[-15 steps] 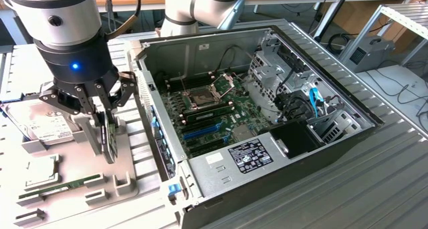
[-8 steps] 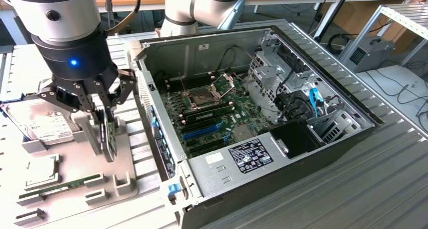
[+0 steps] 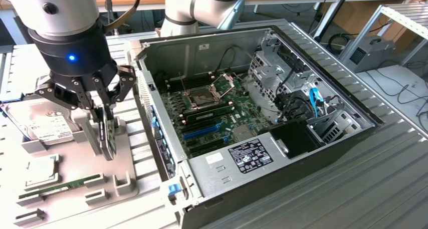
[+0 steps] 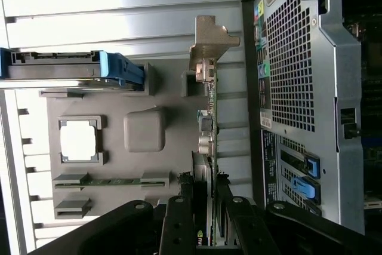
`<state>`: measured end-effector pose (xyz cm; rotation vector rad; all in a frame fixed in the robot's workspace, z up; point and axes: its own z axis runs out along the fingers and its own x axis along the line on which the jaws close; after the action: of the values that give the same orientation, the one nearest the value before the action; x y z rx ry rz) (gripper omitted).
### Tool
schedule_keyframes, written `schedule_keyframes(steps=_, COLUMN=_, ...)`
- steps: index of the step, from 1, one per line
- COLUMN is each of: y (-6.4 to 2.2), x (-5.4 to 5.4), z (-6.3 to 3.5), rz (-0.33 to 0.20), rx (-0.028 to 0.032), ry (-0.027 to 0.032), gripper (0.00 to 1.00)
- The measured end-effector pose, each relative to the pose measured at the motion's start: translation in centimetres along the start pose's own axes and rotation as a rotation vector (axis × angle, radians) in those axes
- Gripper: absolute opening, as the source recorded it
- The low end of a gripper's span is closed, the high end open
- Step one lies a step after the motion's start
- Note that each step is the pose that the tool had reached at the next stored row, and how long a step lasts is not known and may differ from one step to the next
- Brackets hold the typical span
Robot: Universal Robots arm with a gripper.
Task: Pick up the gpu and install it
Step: 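Pick up the gpu and move the gpu toward the slot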
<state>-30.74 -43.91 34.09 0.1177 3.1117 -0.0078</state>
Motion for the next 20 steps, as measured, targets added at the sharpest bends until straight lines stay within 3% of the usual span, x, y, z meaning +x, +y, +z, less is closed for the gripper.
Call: schedule_keyframes(steps=20, y=-0.01, x=0.0, z=-1.61, rz=0.000, rx=0.0016, ry=-0.0001, gripper=0.26)
